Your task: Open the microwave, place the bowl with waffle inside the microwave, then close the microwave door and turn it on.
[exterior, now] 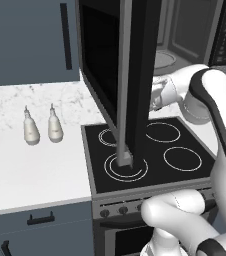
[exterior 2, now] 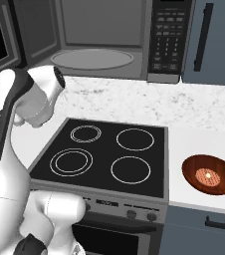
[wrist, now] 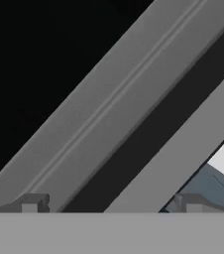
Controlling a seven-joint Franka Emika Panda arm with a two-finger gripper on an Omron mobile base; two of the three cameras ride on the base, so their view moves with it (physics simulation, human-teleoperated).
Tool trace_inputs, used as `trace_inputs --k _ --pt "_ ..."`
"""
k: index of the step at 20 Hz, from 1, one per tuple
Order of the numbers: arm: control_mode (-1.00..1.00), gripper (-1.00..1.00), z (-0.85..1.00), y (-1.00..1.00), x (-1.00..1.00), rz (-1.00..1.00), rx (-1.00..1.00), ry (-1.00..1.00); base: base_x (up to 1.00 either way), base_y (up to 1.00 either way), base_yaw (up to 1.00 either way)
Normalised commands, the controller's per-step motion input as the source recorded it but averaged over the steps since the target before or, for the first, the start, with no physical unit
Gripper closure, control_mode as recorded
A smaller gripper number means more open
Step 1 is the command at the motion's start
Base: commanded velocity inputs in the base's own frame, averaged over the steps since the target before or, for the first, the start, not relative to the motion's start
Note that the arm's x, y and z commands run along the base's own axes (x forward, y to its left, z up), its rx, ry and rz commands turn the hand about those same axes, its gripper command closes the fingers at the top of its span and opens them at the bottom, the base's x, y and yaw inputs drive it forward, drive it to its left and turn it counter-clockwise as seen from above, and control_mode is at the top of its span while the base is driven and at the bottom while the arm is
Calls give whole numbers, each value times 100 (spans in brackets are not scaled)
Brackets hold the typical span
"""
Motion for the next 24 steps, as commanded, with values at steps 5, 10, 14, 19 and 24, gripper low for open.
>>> trace_inputs --k 5,10,14,19,24 --pt "-100 -100 0 -54 4 -5 -3 13 0 0 0" --pt "-100 -100 -18 -100 4 -1 -21 17 0 0 0" --pt "-100 -100 -46 -100 24 0 -34 0 0 0 0" --pt "-100 -100 -44 -100 7 2 -42 6 0 0 0" --pt "-100 -100 -55 -100 -26 29 -46 18 0 0 0"
